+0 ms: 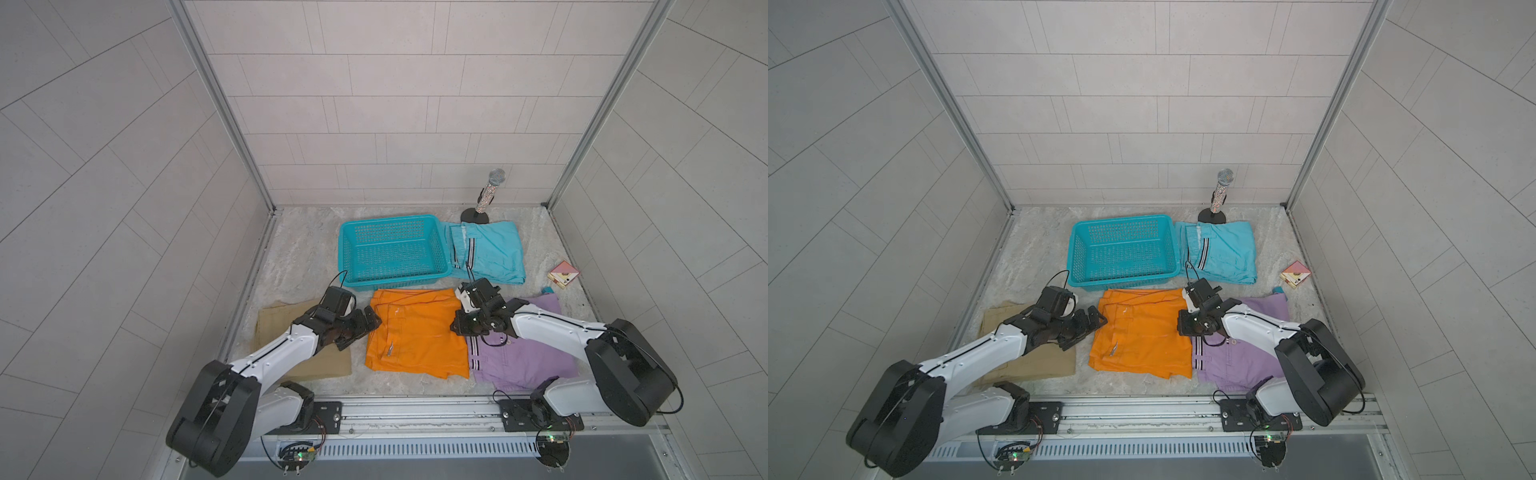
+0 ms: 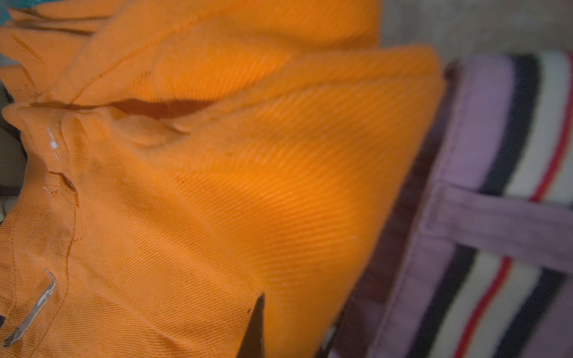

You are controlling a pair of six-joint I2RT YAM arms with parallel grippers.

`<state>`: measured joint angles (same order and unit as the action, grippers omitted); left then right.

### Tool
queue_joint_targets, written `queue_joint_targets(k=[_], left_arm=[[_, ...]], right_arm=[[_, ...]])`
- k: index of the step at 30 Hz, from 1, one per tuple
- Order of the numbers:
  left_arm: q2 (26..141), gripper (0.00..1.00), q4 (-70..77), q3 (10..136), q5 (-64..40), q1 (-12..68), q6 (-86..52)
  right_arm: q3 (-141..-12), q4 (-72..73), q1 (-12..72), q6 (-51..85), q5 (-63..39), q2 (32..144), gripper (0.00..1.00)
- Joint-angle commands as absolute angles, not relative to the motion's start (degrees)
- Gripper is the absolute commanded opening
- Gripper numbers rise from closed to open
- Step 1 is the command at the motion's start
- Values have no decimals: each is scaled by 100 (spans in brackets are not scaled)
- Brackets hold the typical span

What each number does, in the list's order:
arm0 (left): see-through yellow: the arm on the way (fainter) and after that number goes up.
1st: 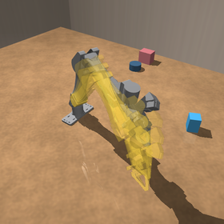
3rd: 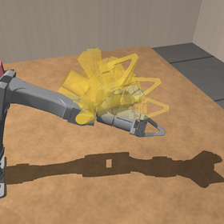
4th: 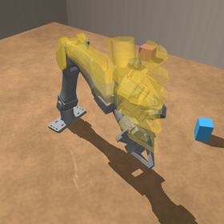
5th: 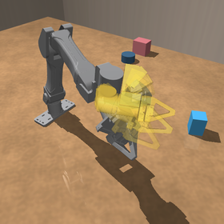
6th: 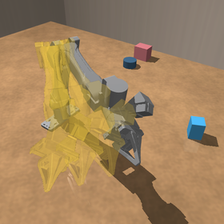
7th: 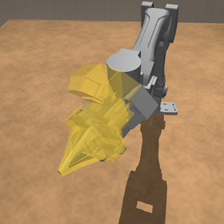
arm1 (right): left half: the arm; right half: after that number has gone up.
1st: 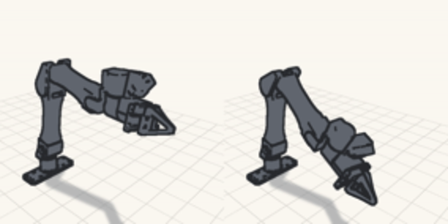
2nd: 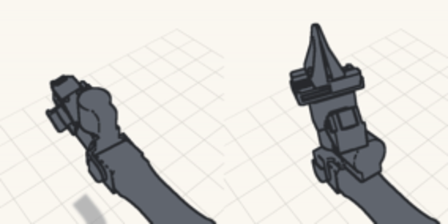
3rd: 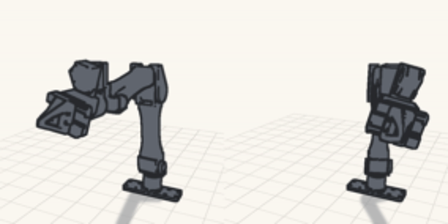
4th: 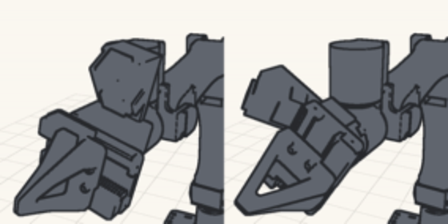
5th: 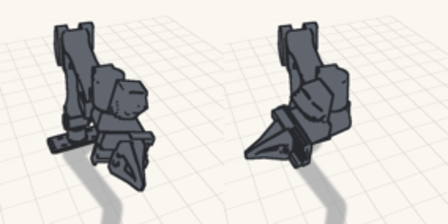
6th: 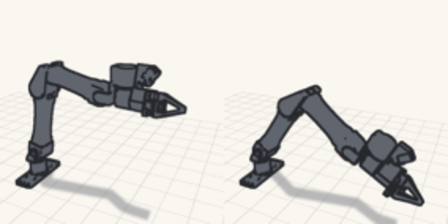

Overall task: Put the folded long pants in the basket
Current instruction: Pick up the long pant at the center of the board.

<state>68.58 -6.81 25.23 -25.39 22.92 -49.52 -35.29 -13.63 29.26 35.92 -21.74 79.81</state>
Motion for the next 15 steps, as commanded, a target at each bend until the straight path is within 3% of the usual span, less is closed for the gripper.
queue_joint_targets(k=[1, 4, 10, 13, 15], left_arm=[[7288, 98, 300, 2243, -2718, 2352, -5066], [7530, 93, 434, 2249, -2733, 2416, -5036], [7991, 72, 601, 2130, -2808, 2496, -5043], [8265, 54, 705, 2099, -2932, 2496, -4903], [8379, 37, 687, 2114, -2987, 2500, -4848]], right_arm=[[-3542, -1552, 2907, 3467, -2099, 8136, 0], [-3541, -1500, 2912, 3454, -2135, 8191, 0], [-3864, -1437, 2961, 3478, -2256, 8384, 0], [-3902, -1416, 2978, 3482, -2250, 8402, 0], [-3898, -1415, 2996, 3480, -2231, 8389, 0]])
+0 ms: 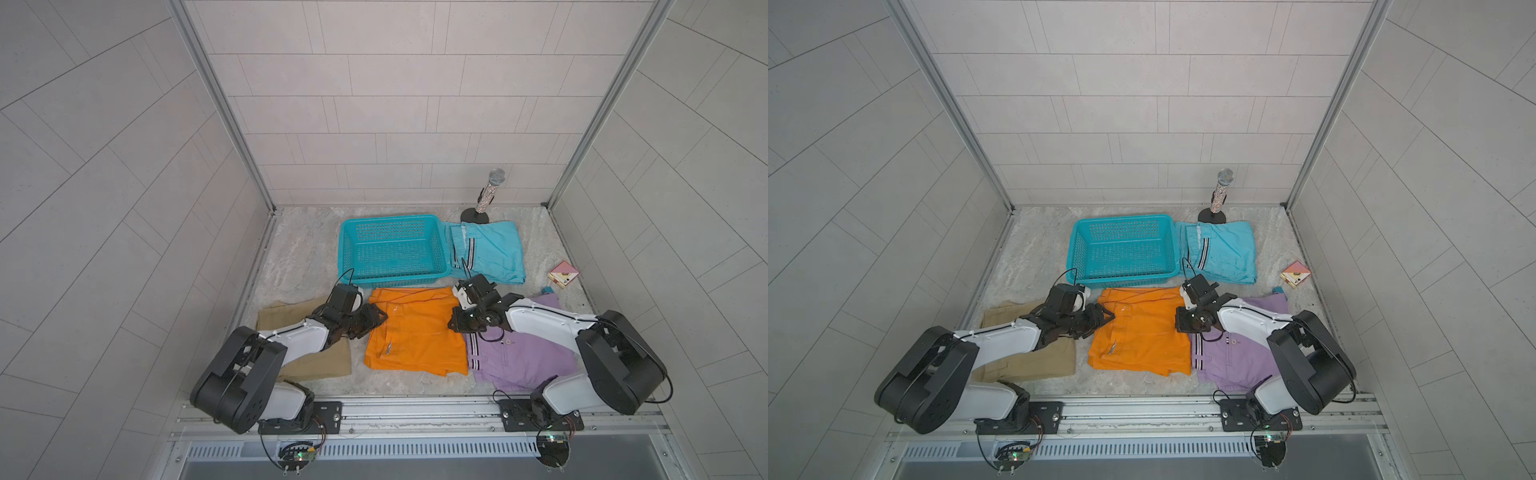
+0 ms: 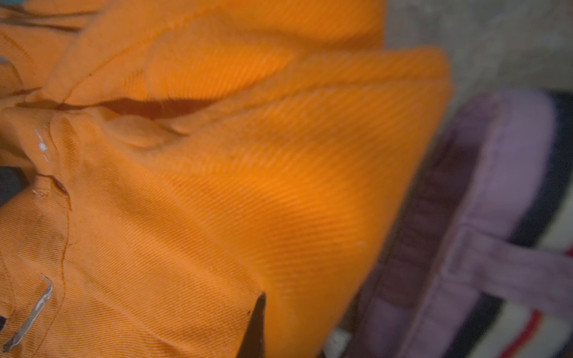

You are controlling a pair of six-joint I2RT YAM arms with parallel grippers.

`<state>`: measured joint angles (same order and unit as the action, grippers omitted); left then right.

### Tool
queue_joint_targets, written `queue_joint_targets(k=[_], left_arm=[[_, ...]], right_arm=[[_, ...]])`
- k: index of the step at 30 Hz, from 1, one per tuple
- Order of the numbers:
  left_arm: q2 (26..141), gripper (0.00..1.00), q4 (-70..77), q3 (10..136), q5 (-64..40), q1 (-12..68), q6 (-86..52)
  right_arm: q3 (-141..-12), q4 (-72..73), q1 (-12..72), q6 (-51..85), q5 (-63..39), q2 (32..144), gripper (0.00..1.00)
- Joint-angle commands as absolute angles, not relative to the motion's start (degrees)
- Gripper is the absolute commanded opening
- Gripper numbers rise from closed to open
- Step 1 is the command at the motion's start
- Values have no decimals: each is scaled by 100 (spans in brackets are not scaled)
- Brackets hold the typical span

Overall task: Put the folded long pants in the basket
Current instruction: Pick up the long pant at the center of the board.

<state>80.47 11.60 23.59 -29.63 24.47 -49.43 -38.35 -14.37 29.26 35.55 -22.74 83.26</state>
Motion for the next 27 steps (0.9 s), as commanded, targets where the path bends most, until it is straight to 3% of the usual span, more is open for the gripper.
queue_joint_targets(k=[1, 3, 5, 12, 18, 23, 27], left_arm=[[8391, 28, 695, 2118, -3000, 2496, -4847], [8332, 11, 599, 2150, -3028, 2498, -4851], [8095, 0, 384, 2209, -3039, 2505, -4868], [6025, 0, -1500, 2870, -2691, 2617, -4904], [4532, 0, -2211, 3365, -2645, 2619, -5252], [4089, 0, -2696, 3928, -2672, 2615, -5250], [4316, 0, -2975, 4601, -2530, 2607, -4946]], right_arm=[[-3894, -1421, 2989, 3472, -2226, 8380, 0], [-3877, -1424, 3002, 3454, -2232, 8334, 0], [-3884, -1481, 3031, 3462, -2242, 8228, 0], [-4137, -2281, 3296, 3480, -2083, 7166, 0], [-4616, -3218, 3394, 3443, -2257, 6228, 0], [-5121, -3695, 3402, 3445, -2165, 5551, 0], [-5915, -3952, 3397, 3240, -2055, 5705, 0]])
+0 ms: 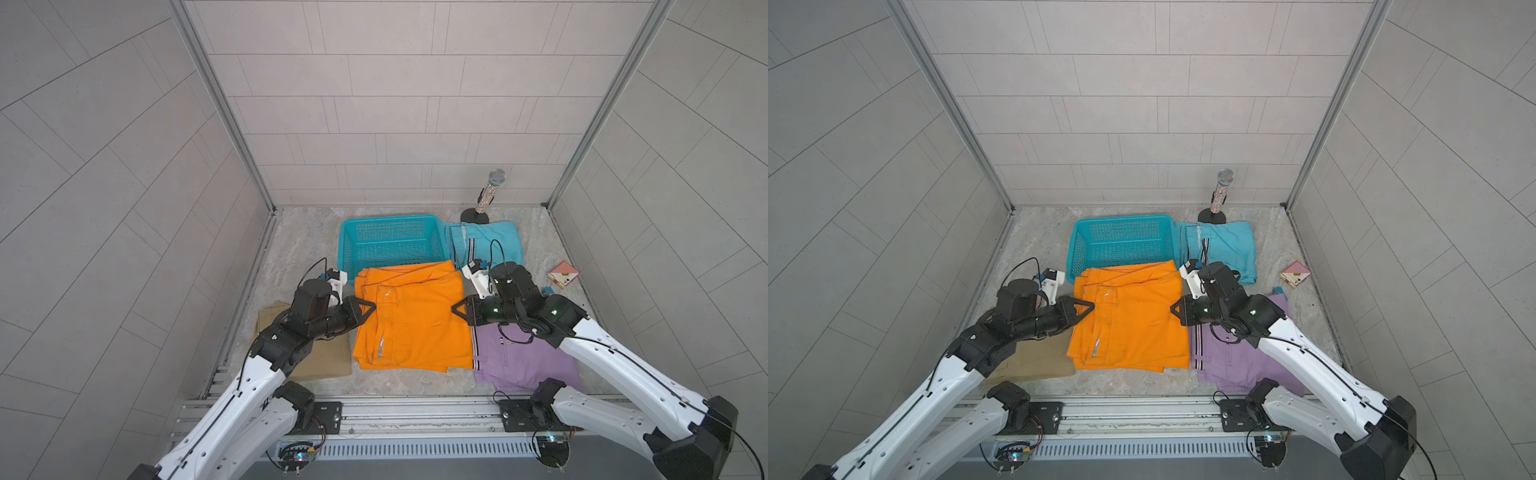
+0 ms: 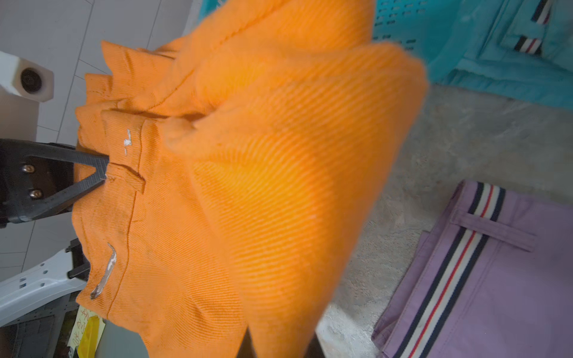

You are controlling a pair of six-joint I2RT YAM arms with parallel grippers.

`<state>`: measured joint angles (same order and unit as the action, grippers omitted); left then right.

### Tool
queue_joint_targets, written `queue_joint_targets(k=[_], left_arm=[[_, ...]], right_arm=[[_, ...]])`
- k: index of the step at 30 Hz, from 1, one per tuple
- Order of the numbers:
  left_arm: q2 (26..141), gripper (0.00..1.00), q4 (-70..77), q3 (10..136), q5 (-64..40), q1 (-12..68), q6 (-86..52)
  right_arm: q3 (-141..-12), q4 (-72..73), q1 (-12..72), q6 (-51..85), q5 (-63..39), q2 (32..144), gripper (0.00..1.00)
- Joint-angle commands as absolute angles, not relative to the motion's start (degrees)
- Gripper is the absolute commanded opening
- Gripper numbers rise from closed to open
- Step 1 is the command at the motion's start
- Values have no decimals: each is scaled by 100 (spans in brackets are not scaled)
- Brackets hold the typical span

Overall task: Put the folded long pants in the basket
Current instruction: Pick up the long pant at the center of the board, then place the long pant in the basket.

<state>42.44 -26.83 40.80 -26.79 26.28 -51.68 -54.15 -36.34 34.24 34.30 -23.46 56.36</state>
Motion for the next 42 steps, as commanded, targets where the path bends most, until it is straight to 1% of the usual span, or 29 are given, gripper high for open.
queue_joint_targets(k=[1, 6, 8, 13, 16, 19, 23, 27, 32, 42], left_arm=[[4408, 0, -3003, 4787, -2482, 2602, -4839], [5604, 0, -3178, 5932, -2362, 2287, -4190], [6126, 0, -3142, 6367, -2456, 1970, -3870], [7311, 0, -2823, 7038, -2907, 1074, -3672], [8072, 0, -2796, 7459, -2973, 719, -3564], [8827, 0, -2791, 8019, -3282, 584, -3568], [9435, 0, -2794, 8480, -3239, 505, -3624], [9903, 0, -2610, 8653, -3132, 486, -3689], [10607, 0, -2449, 8744, -3456, 492, -4006], [11168, 0, -2949, 8726, -3006, 514, -3798]], right_arm=[[-6143, -3994, 3382, 3173, -1994, 5849, 0], [-7354, -3806, 3063, 2906, -2070, 6950, 0], [-7810, -3620, 2869, 2879, -2226, 7479, 0], [-8960, -3373, 2608, 2628, -2297, 8829, 0], [-9690, -3334, 2462, 2533, -2394, 9648, 0], [-10437, -3435, 2310, 2534, -2440, 10463, 0], [-11051, -3448, 2174, 2665, -2541, 11260, 0], [-11393, -3568, 2166, 2524, -2385, 11809, 0], [-11688, -3873, 2109, 2524, -2410, 12330, 0], [-11544, -4593, 2116, 2352, -1856, 12786, 0]])
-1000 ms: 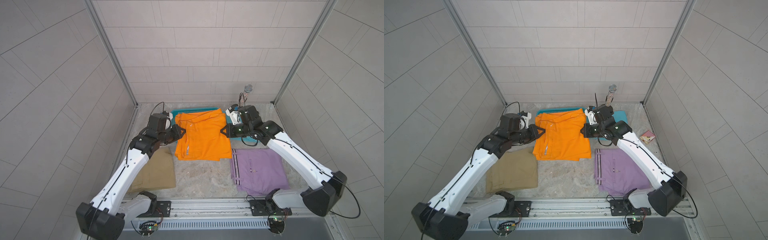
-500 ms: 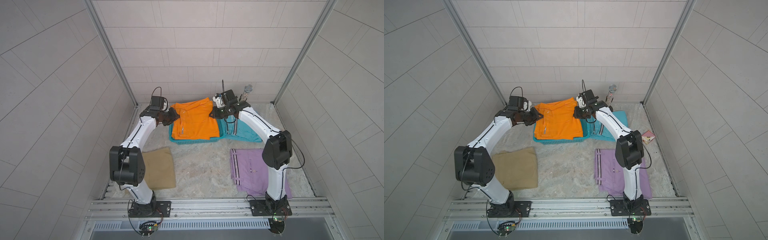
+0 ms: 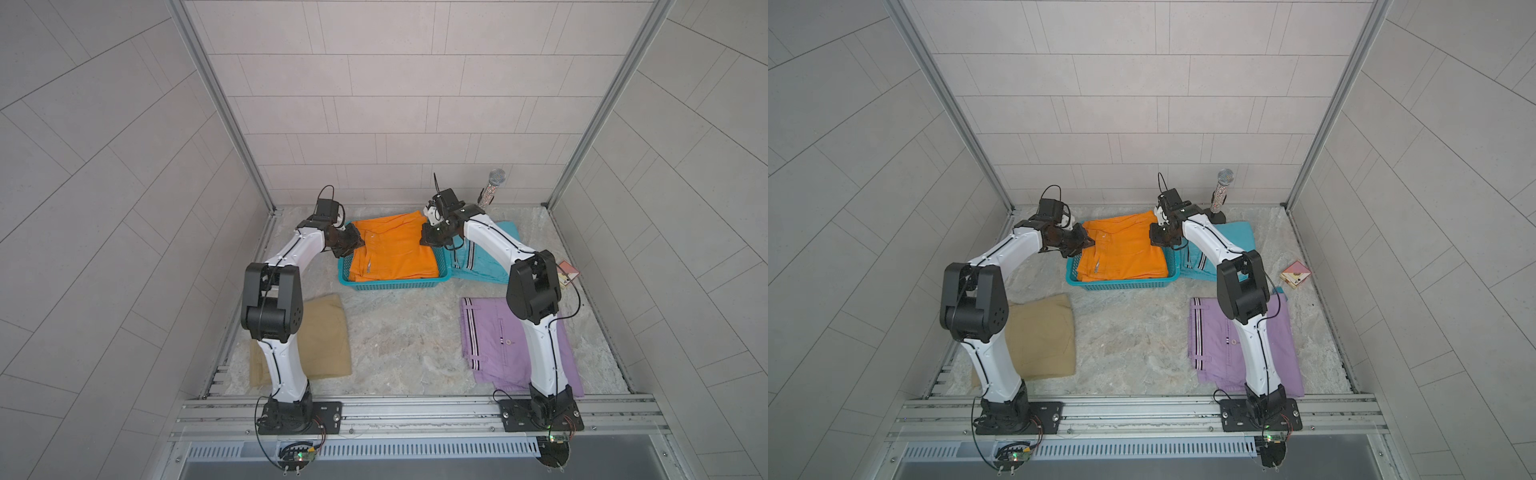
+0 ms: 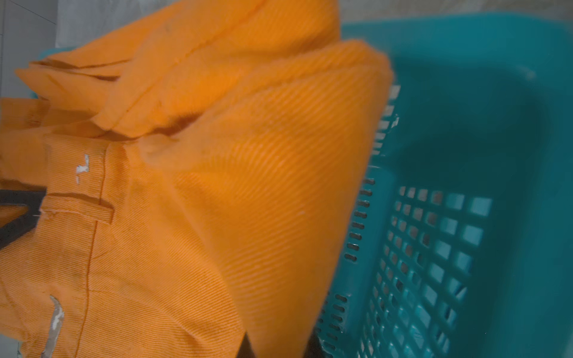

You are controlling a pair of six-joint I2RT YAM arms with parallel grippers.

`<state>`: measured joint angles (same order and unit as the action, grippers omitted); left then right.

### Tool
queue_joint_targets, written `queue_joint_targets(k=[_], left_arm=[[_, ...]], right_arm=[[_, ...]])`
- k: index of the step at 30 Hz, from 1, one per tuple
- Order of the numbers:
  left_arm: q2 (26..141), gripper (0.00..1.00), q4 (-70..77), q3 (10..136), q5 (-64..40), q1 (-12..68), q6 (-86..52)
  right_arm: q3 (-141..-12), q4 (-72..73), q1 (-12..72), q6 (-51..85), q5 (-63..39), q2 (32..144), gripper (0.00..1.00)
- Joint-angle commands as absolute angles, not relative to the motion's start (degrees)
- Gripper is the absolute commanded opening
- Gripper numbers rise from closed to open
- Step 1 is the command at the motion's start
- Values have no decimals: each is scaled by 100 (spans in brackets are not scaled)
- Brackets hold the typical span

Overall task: Put the folded long pants in the basket
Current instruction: Place the long pant in the basket.

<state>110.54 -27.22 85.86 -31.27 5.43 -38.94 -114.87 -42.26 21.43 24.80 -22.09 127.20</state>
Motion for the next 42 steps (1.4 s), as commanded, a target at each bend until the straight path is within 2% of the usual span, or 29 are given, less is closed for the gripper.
queue_joint_targets(k=[1, 4, 5, 7, 10, 13, 15, 18, 22, 25, 38, 42], left_arm=[[11248, 0, -2977, 8744, -2984, 515, -3789], [11476, 0, -3178, 8854, -2818, 529, -3724], [11539, 7, -3254, 8912, -2760, 536, -3699], [11633, 33, -3426, 9027, -2700, 557, -3618], [11610, 49, -3579, 9188, -2783, 581, -3574], [11294, 56, -3846, 9439, -2588, 674, -3513], [11046, 56, -4121, 9713, -2369, 759, -3432], [10808, 55, -4528, 10159, -2085, 897, -3333], [10813, 43, -4664, 10380, -1901, 1124, -3265], [11131, 41, -4579, 10423, -2064, 1237, -3256], [12605, 43, -4840, 10956, -2156, 1249, -3076], [12341, 51, -5204, 11205, -2153, 1248, -3084]], right_arm=[[-11558, -4658, 2118, 2334, -1821, 12834, 0], [-11683, -4896, 2118, 2258, -1729, 12953, 0], [-11723, -4966, 2124, 2227, -1705, 12985, 0], [-11755, -5008, 2127, 2184, -1675, 12999, 0], [-11889, -5111, 2122, 2080, -1636, 12921, 22], [-12130, -5270, 2136, 2028, -1532, 12715, 39], [-12332, -5382, 2159, 1991, -1455, 12553, 44], [-12554, -5405, 2264, 1943, -1267, 12322, 45], [-12672, -5179, 2468, 1964, -1128, 12370, 44], [-12933, -5194, 2540, 2049, -1053, 12781, 43], [-13455, -5219, 2514, 2143, -932, 14096, 40], [-13858, -5515, 2486, 2109, -1096, 13916, 41]])
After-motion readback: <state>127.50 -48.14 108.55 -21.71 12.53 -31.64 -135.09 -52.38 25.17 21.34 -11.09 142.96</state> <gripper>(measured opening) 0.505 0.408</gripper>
